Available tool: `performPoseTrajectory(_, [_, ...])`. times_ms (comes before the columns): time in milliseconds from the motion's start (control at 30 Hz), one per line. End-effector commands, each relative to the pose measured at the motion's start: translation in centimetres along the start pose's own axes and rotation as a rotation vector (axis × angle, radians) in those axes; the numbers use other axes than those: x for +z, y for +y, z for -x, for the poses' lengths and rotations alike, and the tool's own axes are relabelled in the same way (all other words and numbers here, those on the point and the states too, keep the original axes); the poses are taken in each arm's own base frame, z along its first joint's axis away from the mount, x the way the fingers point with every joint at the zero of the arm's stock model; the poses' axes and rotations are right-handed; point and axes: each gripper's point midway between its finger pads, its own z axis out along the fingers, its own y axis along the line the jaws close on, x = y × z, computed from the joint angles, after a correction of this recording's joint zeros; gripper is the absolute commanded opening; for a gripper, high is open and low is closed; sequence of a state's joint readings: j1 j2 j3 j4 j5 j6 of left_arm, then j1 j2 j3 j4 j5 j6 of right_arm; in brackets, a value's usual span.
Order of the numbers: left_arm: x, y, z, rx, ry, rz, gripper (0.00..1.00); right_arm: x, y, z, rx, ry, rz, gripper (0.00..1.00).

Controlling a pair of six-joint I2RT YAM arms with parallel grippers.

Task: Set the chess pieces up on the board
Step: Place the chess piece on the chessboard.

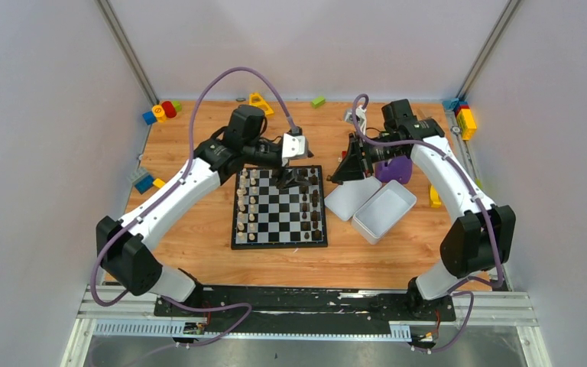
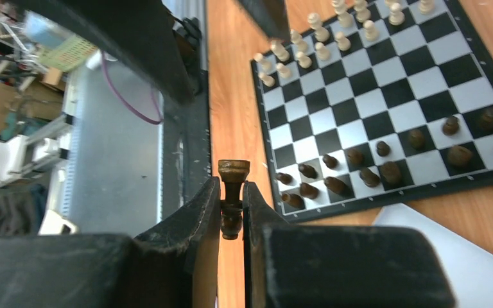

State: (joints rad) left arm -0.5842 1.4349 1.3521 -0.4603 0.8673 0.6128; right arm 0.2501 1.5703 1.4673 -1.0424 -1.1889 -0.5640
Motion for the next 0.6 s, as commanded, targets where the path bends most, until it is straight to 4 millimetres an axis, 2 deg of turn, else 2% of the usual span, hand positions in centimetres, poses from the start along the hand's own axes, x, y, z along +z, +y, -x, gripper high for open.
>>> performPoseTrajectory(0, [2.0, -1.8, 2.1, 0.171, -0.028, -0.114, 0.79, -0.2, 3.0, 2.7, 0.037, -0.081, 0.154, 0.00])
performPoseTrajectory(400, [4.6, -3.1, 3.2, 0.231, -0.019, -0.158, 0.56, -0.1, 3.5, 2.5, 0.080, -0.088, 0.187, 0.00])
performPoseTrajectory(567, [4.8, -2.7, 3.5, 0.234, -0.014, -0.142, 0.52, 0.0, 3.4, 2.2, 0.090, -0.085, 0.189, 0.00])
